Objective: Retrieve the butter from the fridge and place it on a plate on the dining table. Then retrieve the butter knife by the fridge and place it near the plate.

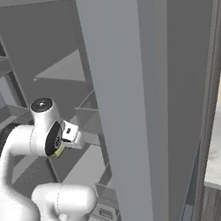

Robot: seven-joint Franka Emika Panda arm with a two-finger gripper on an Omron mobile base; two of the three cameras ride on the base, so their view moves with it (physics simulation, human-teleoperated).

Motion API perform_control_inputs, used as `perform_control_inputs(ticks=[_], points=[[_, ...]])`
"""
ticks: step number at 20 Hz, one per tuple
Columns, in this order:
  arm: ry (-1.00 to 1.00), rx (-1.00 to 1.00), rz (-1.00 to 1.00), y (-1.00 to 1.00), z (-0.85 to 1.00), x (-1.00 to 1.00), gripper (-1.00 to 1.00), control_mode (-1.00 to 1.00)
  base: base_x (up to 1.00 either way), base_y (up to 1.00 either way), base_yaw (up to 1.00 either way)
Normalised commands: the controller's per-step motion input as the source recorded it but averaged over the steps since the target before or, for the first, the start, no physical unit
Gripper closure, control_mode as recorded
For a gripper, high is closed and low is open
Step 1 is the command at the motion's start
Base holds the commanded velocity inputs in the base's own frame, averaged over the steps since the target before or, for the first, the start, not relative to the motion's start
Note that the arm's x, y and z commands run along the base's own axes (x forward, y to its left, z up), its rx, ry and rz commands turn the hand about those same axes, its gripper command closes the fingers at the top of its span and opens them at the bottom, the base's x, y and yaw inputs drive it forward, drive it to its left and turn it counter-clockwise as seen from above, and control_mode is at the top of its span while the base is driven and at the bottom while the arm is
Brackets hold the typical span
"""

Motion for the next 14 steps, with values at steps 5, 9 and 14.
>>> perform_control_inputs(ticks=[5,9,14], points=[[0.00,0.00,-0.03,-0.02,0.36,-0.72,1.00,-1.00,0.00,0.00,0.00],[0.00,-0.01,-0.03,0.00,0.39,-0.76,1.00,-1.00,0.00,0.00,0.00],[0.00,-0.08,-0.02,-0.11,0.22,-0.42,1.00,-1.00,0.00,0.00,0.00]])
